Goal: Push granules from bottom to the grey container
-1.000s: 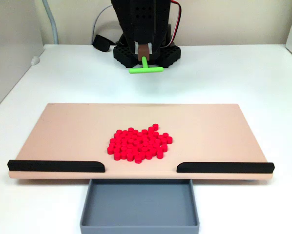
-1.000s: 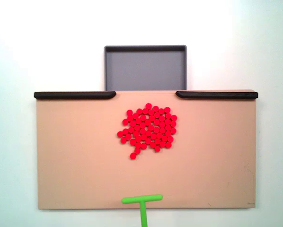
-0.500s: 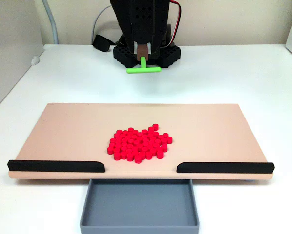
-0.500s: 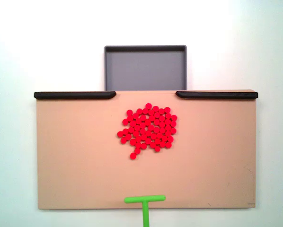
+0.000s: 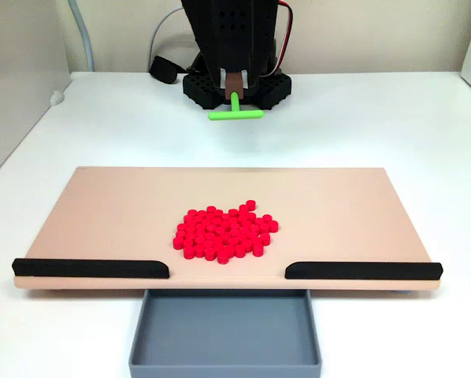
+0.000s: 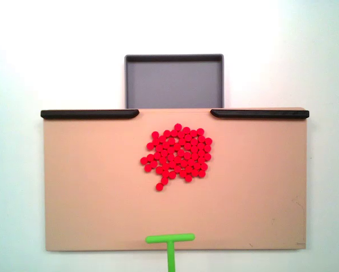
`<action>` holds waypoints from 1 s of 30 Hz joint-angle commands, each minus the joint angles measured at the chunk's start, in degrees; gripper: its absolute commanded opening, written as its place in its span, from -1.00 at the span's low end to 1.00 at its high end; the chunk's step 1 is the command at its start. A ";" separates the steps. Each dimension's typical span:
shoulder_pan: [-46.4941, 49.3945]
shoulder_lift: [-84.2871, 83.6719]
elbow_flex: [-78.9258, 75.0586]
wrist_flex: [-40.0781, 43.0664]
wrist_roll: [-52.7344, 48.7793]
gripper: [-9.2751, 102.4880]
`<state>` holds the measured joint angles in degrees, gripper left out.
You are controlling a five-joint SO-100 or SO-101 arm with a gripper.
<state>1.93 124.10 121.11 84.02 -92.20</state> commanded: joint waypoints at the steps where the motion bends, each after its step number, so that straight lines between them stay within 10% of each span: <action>1: 0.00 -0.18 -1.32 -0.53 0.18 -0.84; 30: -1.85 -3.60 11.16 -17.93 6.15 -0.84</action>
<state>0.62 120.85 132.01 68.03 -86.92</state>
